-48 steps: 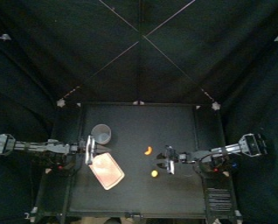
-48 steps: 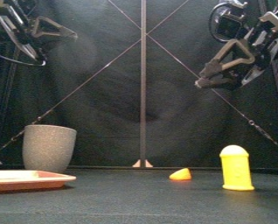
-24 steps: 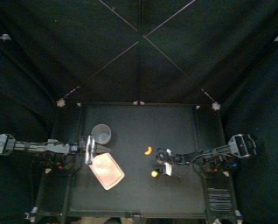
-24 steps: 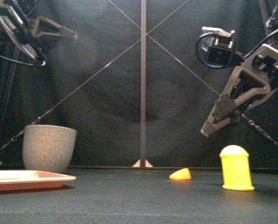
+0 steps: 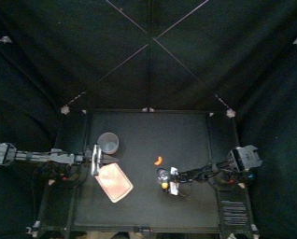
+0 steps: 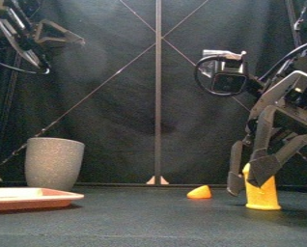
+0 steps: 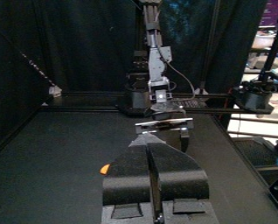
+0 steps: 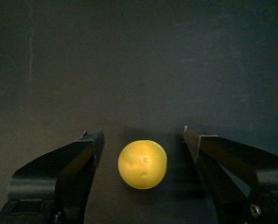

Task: Pick the yellow can then place it on the pink plate
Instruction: Pick the yellow can

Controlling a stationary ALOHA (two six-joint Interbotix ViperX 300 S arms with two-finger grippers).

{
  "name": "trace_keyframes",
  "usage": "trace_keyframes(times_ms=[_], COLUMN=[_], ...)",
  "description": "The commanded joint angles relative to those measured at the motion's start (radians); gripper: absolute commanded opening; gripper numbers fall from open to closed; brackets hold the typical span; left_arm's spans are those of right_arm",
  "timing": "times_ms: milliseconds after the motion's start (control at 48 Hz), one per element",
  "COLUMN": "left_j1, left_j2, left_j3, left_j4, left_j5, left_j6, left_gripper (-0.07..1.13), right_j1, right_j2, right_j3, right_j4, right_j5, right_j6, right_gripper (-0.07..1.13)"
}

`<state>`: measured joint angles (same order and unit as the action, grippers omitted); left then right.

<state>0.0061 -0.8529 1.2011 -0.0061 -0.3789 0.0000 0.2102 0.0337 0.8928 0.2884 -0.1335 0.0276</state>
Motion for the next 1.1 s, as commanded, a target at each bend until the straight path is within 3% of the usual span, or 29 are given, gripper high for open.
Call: trace_keyframes(times_ms=[21,1104], left_j1=[0.006,0.011], left_j2=[0.003,0.003], left_j3=[-0.012,-0.005], left_j4=[-0.002,-0.005], left_j5=[-0.009,-0.009], left_j6=[0.000,-0.002], left_gripper=[0.00,0.00], right_j1=[0.008,0.000], right_j2=[-0.003,-0.046], right_j3=[-0.017,0.014], right_j4=[0.011,0.038], right_j5=[0.012,0.052], right_j6=[0.000,-0.002], right_gripper=[1.05,1.04])
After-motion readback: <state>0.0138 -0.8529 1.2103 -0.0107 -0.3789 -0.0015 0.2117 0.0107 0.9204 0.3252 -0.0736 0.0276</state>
